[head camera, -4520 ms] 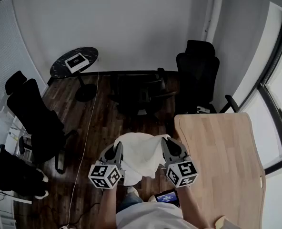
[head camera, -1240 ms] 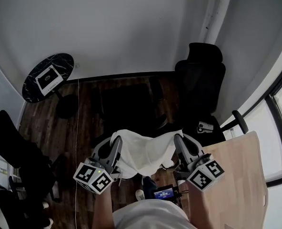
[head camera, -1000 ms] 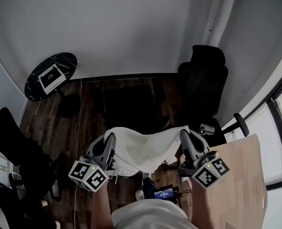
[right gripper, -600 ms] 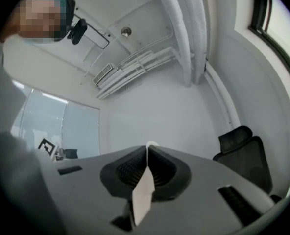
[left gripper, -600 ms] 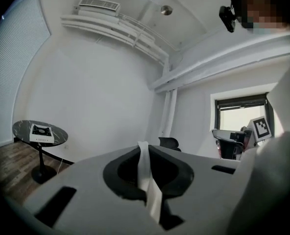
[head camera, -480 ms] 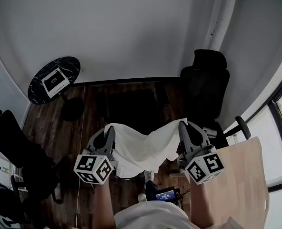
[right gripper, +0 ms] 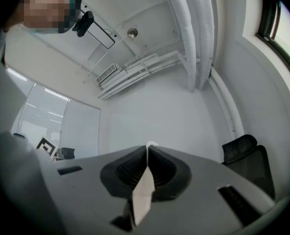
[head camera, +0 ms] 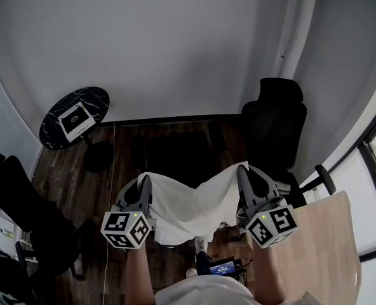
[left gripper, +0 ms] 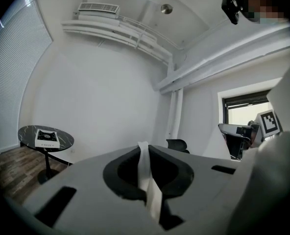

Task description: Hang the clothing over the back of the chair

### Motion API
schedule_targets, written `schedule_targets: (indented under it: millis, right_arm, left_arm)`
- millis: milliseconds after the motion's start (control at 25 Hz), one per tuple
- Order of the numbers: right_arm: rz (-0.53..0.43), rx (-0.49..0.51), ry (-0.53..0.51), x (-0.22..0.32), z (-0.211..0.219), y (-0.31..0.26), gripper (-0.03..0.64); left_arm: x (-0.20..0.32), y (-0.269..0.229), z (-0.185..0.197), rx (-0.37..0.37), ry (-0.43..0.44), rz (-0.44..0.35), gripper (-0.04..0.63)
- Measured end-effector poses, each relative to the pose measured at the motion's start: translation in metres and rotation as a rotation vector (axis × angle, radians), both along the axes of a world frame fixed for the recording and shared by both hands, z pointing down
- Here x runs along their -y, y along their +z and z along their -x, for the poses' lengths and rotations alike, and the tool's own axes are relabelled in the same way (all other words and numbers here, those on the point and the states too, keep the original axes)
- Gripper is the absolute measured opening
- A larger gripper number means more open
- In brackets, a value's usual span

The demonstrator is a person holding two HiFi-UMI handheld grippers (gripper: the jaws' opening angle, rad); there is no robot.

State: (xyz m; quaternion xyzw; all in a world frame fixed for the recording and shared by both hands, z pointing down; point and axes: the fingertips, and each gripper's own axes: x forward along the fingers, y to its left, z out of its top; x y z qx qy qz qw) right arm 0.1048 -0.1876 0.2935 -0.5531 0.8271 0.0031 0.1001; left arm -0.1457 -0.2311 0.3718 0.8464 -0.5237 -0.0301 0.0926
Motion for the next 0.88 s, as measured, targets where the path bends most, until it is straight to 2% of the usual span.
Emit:
schedule_targets:
  millis: [240,880]
  right_arm:
    - [-0.023,-0.004,0.007,0.012,-0.004,-0.013,0.018]
    - [-0.047,0.008,0.056,0.077,-0.025,-0.028,0.018]
  left_arm:
    - [0.01,-0.014,0.004,-0.007,-0.006,-0.031,0.025]
    - [0.069,-0.027,0.044,-0.017,-0.08,-0.034,0.025]
